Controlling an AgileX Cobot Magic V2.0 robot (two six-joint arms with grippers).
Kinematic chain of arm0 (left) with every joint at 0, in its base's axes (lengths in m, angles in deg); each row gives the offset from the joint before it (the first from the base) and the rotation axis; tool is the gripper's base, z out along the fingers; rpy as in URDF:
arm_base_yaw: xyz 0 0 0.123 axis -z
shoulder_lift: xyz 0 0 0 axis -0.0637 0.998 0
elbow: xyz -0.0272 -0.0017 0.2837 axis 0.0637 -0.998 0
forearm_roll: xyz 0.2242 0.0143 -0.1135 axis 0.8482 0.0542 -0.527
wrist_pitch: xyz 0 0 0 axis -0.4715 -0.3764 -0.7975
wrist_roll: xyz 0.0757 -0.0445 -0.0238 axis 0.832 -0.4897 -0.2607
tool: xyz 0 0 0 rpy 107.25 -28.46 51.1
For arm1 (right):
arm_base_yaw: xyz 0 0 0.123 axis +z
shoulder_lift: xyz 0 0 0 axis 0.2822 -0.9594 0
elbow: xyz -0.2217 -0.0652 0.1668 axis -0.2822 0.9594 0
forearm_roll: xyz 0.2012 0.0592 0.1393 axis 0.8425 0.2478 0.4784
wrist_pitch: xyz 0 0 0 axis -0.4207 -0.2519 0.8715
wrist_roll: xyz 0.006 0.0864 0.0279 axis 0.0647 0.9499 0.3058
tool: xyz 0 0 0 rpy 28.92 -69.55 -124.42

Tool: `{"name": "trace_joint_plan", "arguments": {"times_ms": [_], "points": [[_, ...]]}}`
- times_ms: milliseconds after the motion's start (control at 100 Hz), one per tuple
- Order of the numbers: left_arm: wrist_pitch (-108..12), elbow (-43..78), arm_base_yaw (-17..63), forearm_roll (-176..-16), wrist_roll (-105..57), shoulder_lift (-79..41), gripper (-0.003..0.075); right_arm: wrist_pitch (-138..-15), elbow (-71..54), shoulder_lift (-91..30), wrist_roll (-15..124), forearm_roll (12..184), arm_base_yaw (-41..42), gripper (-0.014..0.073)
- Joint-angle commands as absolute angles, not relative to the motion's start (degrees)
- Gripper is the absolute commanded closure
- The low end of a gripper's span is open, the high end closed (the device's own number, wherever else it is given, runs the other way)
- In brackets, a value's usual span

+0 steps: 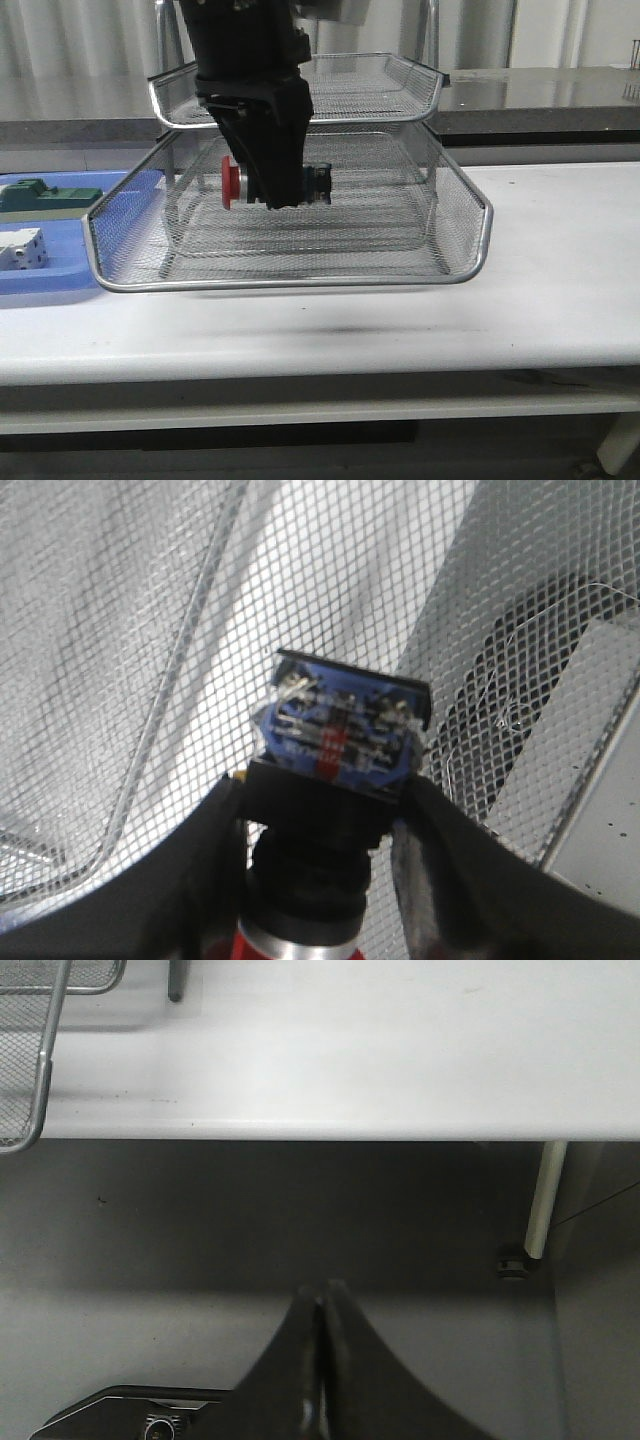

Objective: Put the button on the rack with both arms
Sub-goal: 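Carry the button into the pulled-out middle tray and open the left gripper, then withdraw the left gripper up and away from the rack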

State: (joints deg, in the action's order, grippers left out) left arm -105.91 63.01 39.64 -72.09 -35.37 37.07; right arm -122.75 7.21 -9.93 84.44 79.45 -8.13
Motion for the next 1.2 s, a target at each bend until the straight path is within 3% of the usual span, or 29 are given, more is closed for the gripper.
{"name": "trace_joint_plan", "arguments": {"times_ms": [0, 100, 270, 360, 950, 1190], "points": [[-104.34, 64.56, 40.09, -72.95, -35.6, 34.16, 0.0609, -120.17, 5.29, -9.85, 84.05, 78.86, -8.4, 0.0662], [-104.34, 64.56, 40.09, -73.03, -35.56, 34.16, 0.0536, -120.17, 5.29, -9.85, 84.05, 78.86, -8.4, 0.0662], [-104.34, 64.56, 40.09, -73.09, -35.56, 34.16, 0.0298, -120.17, 5.29, -9.85, 84.05, 78.86, -8.4, 0.0662], [-104.14, 64.56, 40.09, -73.09, -35.56, 34.16, 0.0231, -120.17, 5.29, -9.85, 84.05, 78.86, -8.4, 0.0662], [-108.09, 67.66, 39.7, -74.78, -37.25, 29.66, 0.0228, -120.17, 5.29, -9.85, 84.05, 78.86, -8.4, 0.0662], [-108.09, 67.14, 32.98, -74.67, -40.99, 22.11, 0.0237, -120.17, 5.29, -9.85, 84.05, 78.86, -8.4, 0.0662]]}}
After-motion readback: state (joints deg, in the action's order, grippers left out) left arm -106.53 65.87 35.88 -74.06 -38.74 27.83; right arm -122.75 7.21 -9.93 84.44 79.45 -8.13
